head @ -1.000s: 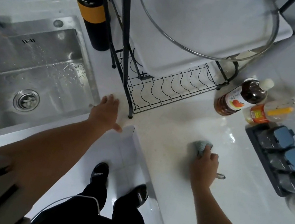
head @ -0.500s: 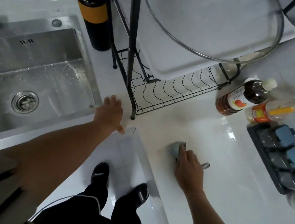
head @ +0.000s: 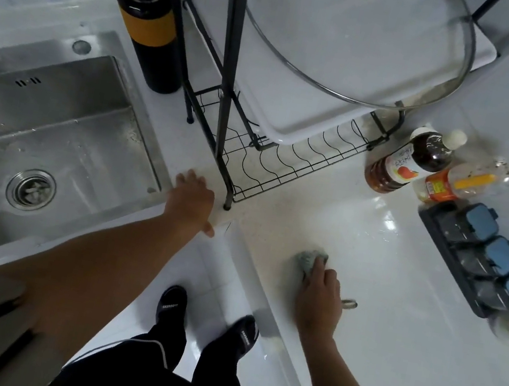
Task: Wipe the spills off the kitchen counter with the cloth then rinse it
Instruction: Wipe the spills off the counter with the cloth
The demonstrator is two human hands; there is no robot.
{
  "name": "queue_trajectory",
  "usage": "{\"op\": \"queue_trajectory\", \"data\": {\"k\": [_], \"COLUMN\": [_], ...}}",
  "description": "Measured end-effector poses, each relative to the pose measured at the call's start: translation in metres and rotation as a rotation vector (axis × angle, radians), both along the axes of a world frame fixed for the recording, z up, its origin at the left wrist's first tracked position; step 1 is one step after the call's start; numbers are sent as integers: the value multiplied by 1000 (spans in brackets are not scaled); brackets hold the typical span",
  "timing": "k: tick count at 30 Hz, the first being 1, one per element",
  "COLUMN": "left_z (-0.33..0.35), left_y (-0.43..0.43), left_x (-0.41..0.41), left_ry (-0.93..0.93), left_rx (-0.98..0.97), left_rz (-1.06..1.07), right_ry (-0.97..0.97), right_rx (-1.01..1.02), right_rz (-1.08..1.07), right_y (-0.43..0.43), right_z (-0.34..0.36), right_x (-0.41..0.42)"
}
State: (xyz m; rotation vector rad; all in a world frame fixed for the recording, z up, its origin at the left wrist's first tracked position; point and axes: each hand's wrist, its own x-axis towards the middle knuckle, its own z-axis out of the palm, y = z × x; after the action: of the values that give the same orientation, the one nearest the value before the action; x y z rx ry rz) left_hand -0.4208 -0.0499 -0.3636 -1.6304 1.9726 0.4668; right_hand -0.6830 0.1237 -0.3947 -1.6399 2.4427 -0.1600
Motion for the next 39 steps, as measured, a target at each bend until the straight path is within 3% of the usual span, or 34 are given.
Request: {"op": "queue_trajectory", "data": {"k": [3, 5, 9, 10, 13, 15, 22, 26, 30, 32, 36, 37, 39], "left_z": [1, 3, 6, 6, 5, 4, 4, 2, 2, 0, 0, 0, -1], "left_y": [0, 1, 6, 7, 10, 11, 14, 15, 13, 12, 11, 12, 13], "left_x": [0, 0, 4, 5, 6, 5, 3, -1, -8, -10, -11, -11, -8], "left_ry": [18, 38, 66, 65, 48, 55, 75, 96, 57, 47, 37, 50, 92], "left_rx": [22, 29, 37, 26, -3, -19, -35, -25, -2, -14, -38, -37, -40], "left_rz": [37, 60, 62, 58, 50, 55, 98, 184, 220, 235, 225, 230, 256], "right_ry": [37, 46, -18, -16, 17, 16, -51, -60, -132, -90, -15, -7, -40], "right_rx": [-68, -55, 44, 38, -21, -31, 66, 53, -5, -56, -50, -56, -45], "right_rz": [457, 590, -2, 9, 475, 631, -52, -216, -381, -234, 428, 486, 300], "right_y": [21, 22, 15, 14, 24, 20, -64, -127, -157, -154, -131, -130, -132], "right_z": [-8, -7, -3, -3, -4, -1, 9, 10, 6, 3, -5, -6, -7], "right_x": [18, 10, 19, 25, 31, 7, -142, -203, -207, -185, -150, -152, -159]}}
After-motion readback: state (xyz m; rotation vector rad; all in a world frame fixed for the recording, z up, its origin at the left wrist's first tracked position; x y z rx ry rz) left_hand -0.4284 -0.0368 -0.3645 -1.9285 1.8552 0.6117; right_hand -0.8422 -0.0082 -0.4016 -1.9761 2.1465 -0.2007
